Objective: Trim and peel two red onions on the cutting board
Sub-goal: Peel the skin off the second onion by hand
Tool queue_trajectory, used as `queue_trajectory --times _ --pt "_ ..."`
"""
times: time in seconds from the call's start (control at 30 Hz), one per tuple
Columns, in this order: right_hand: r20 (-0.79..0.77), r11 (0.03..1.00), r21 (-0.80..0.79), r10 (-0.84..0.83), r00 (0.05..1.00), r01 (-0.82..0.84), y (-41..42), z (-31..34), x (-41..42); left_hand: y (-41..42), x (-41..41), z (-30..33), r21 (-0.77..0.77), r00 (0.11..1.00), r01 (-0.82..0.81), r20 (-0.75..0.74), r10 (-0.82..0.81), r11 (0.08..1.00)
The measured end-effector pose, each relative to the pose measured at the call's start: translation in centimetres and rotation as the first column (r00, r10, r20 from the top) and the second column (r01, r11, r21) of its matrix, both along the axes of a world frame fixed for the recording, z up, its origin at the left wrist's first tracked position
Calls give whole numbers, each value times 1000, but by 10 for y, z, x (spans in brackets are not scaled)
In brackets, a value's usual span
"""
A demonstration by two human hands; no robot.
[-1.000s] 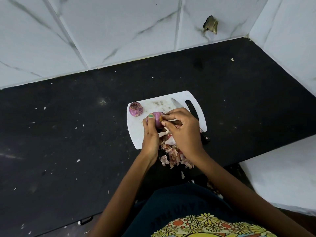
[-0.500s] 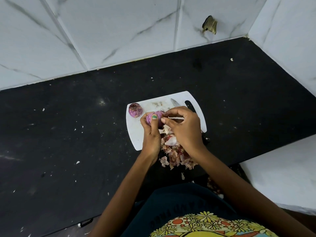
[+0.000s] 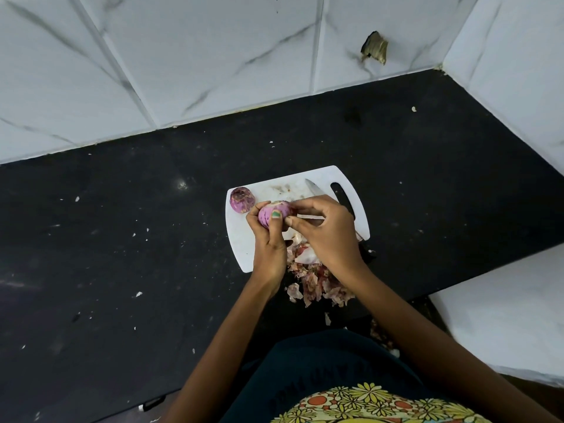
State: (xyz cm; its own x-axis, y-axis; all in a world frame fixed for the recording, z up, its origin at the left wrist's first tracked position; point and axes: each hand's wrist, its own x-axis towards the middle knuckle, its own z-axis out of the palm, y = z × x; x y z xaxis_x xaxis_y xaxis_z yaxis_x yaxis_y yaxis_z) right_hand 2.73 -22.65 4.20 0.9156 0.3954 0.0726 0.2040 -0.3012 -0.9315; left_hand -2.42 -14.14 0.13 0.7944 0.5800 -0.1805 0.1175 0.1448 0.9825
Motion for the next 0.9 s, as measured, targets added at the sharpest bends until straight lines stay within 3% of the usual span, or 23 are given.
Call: queue_trajectory --times 0.17,0.43,0.9 --pt "18 1000 18 -13 1000 12 2 -1 -3 -1 -1 0 10 999 -14 43 13 1000" --pt "-184 1000 -2 8 983 -9 0 1 7 -3 1 -2 -10 999 -37 -2 37 999" --pt "-64 983 -68 167 984 -171 3 -8 18 -5 1 2 -56 999 -47 -22 46 997"
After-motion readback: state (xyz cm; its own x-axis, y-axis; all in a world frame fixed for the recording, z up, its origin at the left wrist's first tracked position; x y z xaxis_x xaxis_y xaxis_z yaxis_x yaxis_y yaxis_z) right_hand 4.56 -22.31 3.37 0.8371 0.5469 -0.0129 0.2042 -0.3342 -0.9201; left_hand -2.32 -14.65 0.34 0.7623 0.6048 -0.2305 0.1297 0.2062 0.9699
